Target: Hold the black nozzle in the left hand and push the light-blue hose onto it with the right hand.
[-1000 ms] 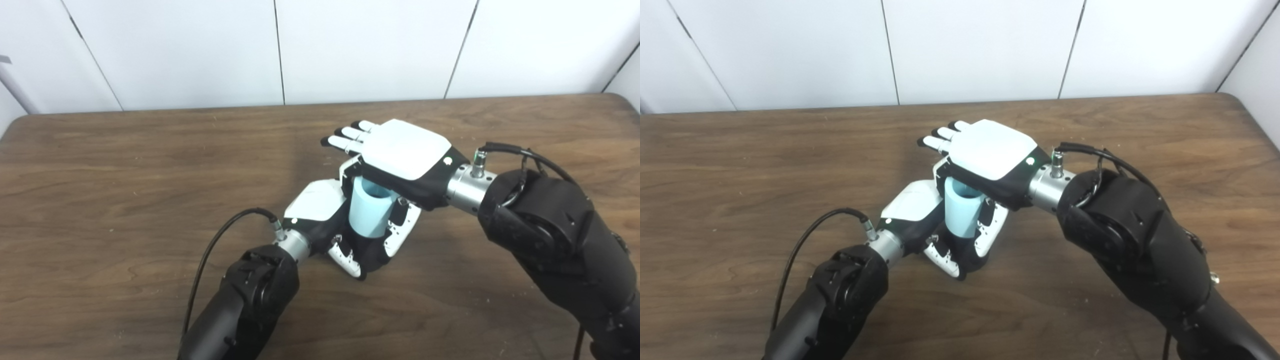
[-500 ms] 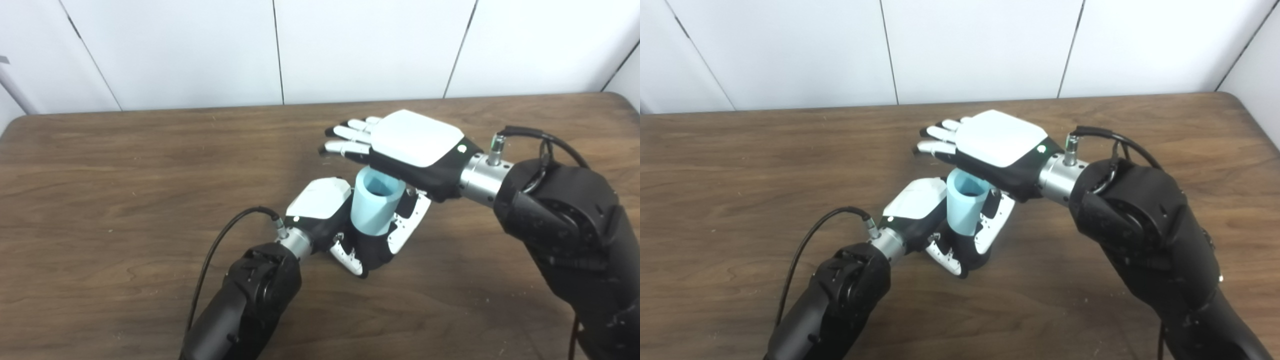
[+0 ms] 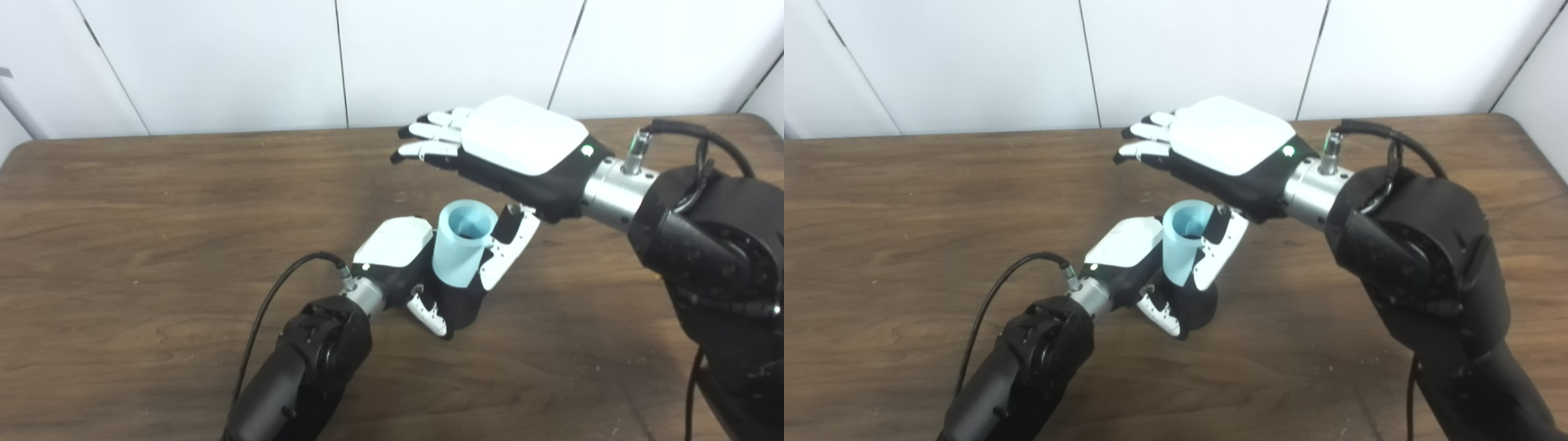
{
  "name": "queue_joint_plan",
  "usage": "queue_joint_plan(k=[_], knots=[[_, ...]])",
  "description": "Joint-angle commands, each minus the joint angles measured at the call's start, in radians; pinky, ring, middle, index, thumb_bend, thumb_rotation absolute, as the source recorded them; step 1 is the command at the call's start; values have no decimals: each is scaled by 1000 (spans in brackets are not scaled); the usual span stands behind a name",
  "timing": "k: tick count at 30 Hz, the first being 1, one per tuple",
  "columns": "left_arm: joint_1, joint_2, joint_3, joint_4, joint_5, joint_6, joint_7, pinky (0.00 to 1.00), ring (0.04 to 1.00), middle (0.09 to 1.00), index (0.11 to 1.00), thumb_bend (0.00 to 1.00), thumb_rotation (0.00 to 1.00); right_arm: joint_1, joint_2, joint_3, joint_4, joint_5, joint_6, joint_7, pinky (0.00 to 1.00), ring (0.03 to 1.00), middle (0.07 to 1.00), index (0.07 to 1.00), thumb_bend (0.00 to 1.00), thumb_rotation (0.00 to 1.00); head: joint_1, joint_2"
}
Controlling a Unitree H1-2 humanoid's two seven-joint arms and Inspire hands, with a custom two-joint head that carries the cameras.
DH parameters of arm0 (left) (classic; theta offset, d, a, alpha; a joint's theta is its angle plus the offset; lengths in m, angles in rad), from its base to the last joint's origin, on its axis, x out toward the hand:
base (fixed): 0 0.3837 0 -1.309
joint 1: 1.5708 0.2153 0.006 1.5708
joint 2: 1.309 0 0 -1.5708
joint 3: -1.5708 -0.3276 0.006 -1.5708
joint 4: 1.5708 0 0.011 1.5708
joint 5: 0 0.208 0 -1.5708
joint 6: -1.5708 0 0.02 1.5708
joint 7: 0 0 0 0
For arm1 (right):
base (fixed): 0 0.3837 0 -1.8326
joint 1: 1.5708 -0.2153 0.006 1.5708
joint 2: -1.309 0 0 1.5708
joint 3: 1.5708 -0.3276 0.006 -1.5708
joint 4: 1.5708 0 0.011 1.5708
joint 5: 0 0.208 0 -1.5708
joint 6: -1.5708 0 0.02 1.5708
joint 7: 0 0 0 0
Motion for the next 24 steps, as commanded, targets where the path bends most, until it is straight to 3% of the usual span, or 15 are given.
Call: queue_joint_plan(k=[1,5,8,10,11,13,15,20,24], knots=[[40,11,-29,62,-13,6,-50,1000,710,539,445,515,0,-24,-3,-19,-4,2,-1,-22,936,963,950,876,1000,406,-1,0],[36,8,-21,64,-22,9,-50,1000,711,532,455,517,0,-26,-7,-38,-9,14,19,-17,931,960,947,890,1000,437,-1,1],[34,8,-21,62,-18,7,-46,989,728,521,475,520,0,-21,-7,-47,-10,18,28,-18,943,963,946,909,980,516,-1,0],[34,10,-20,61,-14,2,-39,974,739,653,492,518,33,-17,-6,-49,-10,17,31,-19,944,963,947,915,966,554,-2,0],[33,14,-25,57,-1,-4,-31,957,745,691,597,658,17,-11,-6,-51,-12,17,35,-19,943,963,948,918,960,576,0,0],[31,20,-28,44,12,-12,-24,926,831,847,794,866,76,0,-6,-53,-15,21,41,-22,943,963,951,924,918,657,0,0],[30,26,-22,29,3,-13,-30,962,892,918,877,946,118,6,-10,-54,-13,24,40,-24,942,963,953,926,899,699,0,0],[35,35,-9,14,-25,-12,-37,1000,967,974,968,1000,183,10,-17,-57,-6,28,38,-25,942,963,956,928,880,750,-1,1],[44,43,-7,14,-22,-17,-26,1000,942,949,949,1000,191,11,-21,-58,-1,28,42,-23,943,963,956,928,878,755,0,4]])
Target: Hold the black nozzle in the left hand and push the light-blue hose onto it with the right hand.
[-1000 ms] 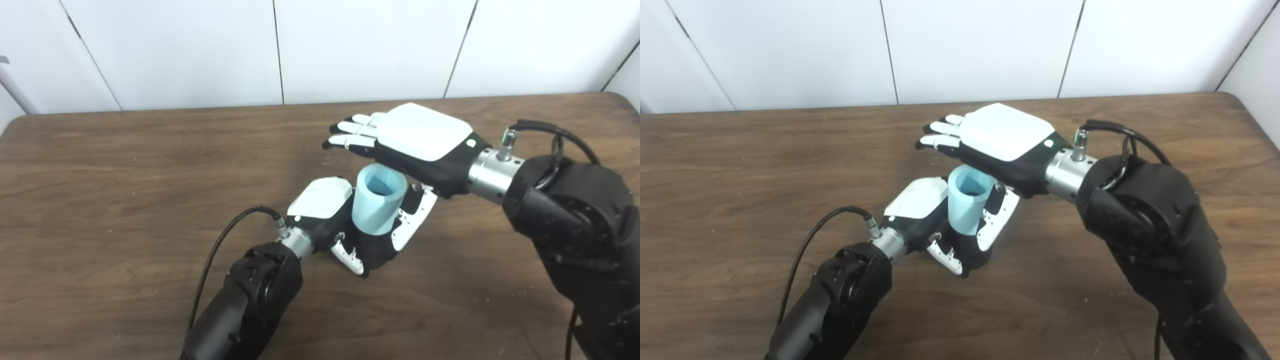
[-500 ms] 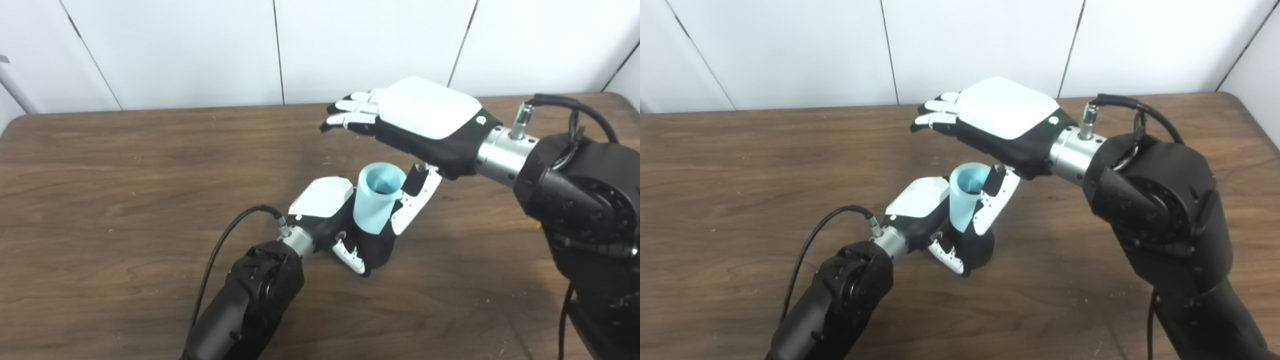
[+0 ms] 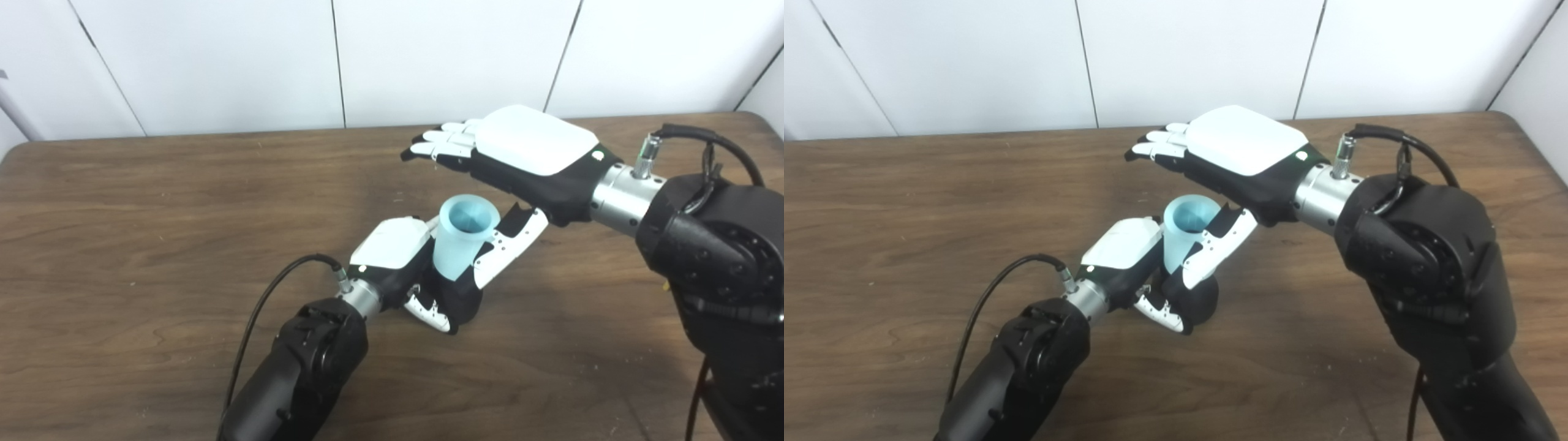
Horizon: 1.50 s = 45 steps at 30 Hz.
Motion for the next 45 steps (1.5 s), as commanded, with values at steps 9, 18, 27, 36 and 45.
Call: queue_joint_plan(k=[9,18,27,36,45], knots=[[72,-3,44,39,-78,-14,29,815,629,549,475,563,9,-27,-17,-12,4,-12,4,-22,943,963,956,930,877,755,0,5],[76,-7,53,47,-107,-29,66,785,602,539,456,515,0,-27,-22,-13,-3,-15,6,-14,950,964,950,938,875,758,-2,7],[96,-6,50,65,-84,-80,157,864,744,555,448,512,0,-28,-37,-20,-7,-3,8,-13,952,966,933,938,873,759,-4,11],[118,9,44,87,-43,-148,277,950,700,543,452,515,0,16,-70,-41,-49,20,-6,-25,950,961,919,915,842,756,-2,10],[111,26,101,158,-85,-136,299,913,660,467,486,525,0,110,-106,-109,-108,129,-52,-101,1000,960,969,930,742,756,0,7]])
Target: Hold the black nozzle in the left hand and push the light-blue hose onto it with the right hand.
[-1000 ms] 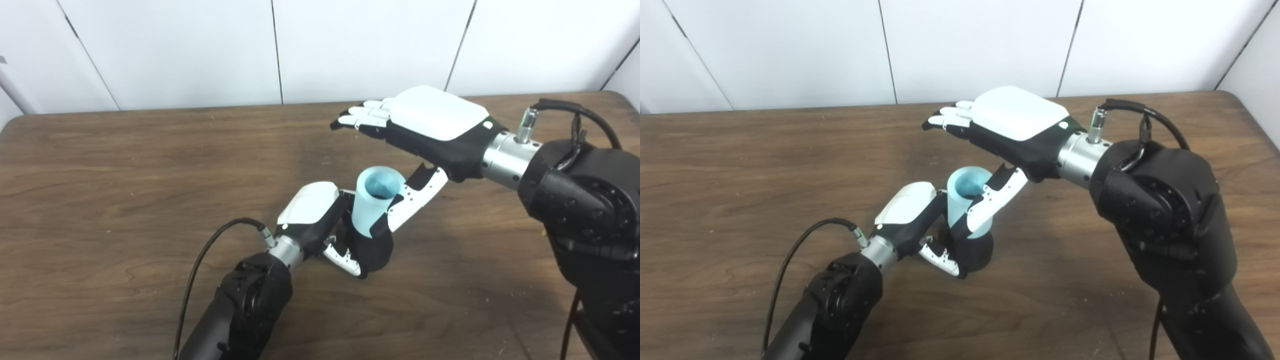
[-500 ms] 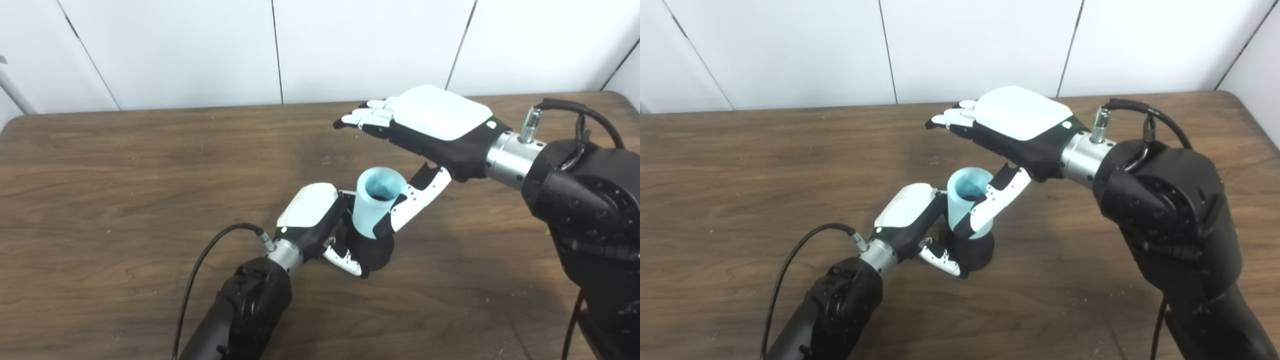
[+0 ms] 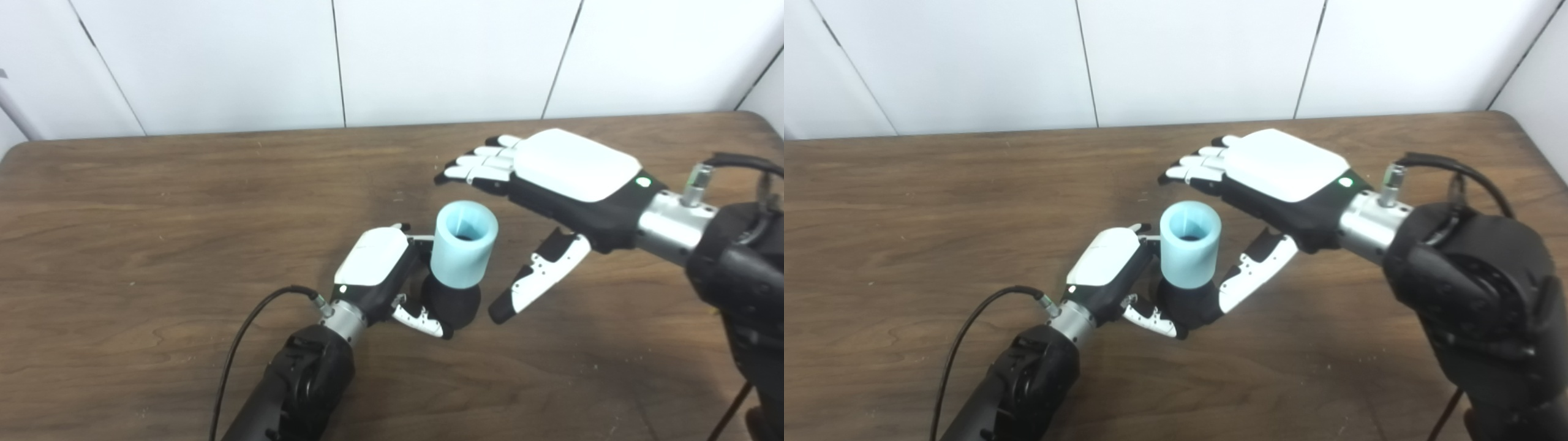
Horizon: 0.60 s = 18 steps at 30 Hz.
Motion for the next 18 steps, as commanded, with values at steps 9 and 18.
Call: queue_joint_plan(k=[9,18], knots=[[10,71,35,49,21,54,-58,899,689,532,458,518,0,60,7,-17,-16,45,-58,-119,1000,956,958,900,705,770,13,0],[2,97,44,48,44,76,-100,900,694,541,450,516,0,76,7,-24,-44,50,-50,-132,997,964,956,903,678,766,9,5]])
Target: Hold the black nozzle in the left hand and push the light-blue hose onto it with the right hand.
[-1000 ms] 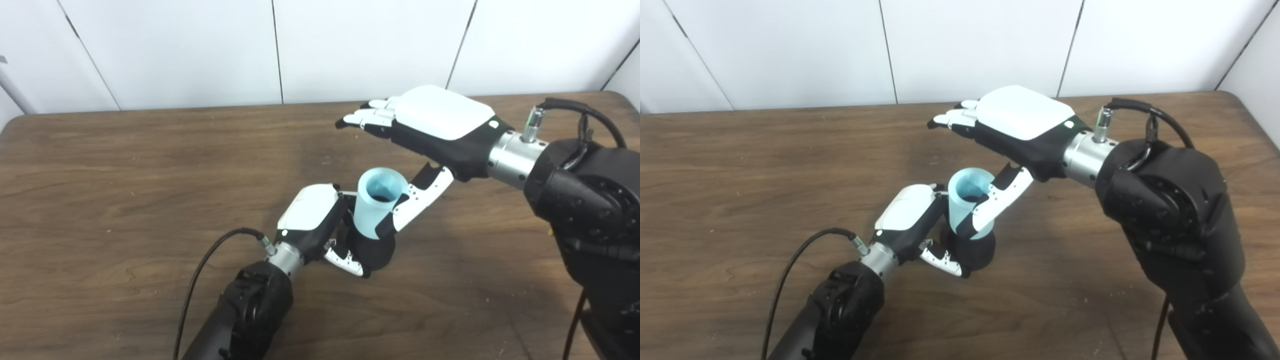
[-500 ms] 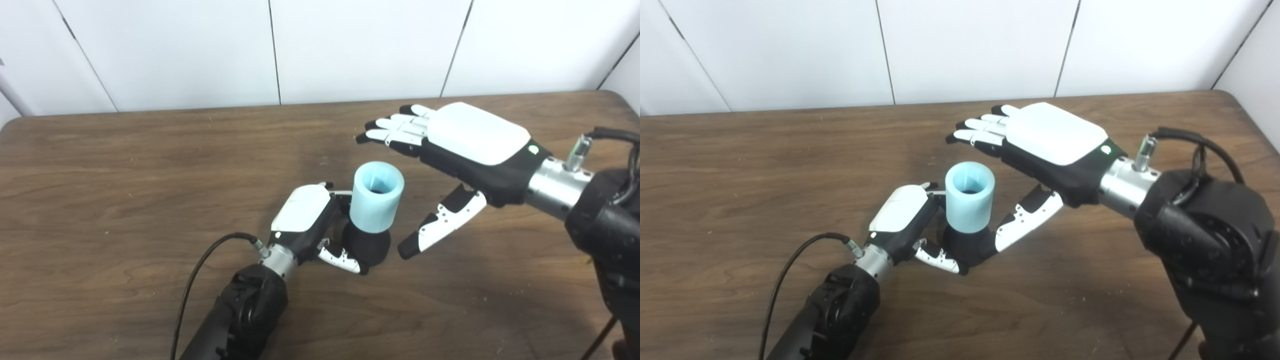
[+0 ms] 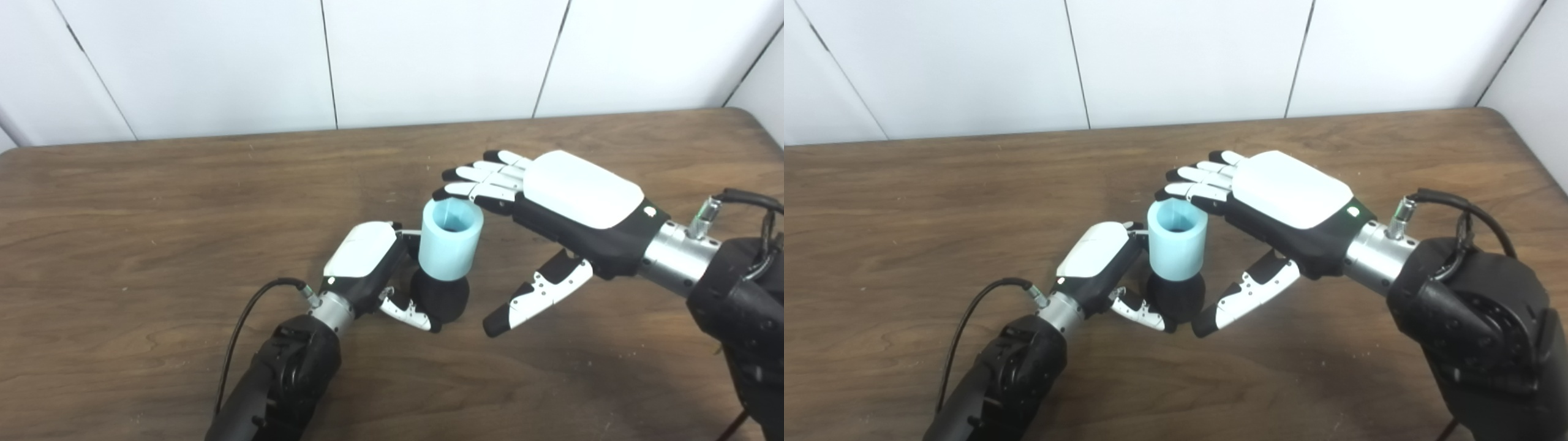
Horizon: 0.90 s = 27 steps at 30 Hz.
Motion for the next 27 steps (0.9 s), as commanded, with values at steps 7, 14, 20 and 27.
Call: queue_joint_plan(k=[7,14,20,27], knots=[[29,73,30,63,69,90,-42,906,698,546,453,515,0,-13,-9,-26,-53,-2,5,-32,998,975,953,910,673,775,3,-3],[31,66,37,70,60,92,-42,909,694,534,461,518,0,24,2,-13,-48,-16,-26,-52,1000,998,993,941,672,778,-6,-6],[30,60,31,70,66,96,-44,909,701,544,457,516,0,64,23,23,-5,-39,-86,-91,1000,1000,1000,978,678,763,-2,-4],[32,63,23,64,68,93,-43,909,696,547,454,515,0,52,26,35,31,-45,-124,-96,1000,1000,1000,1000,686,769,-4,-3]])
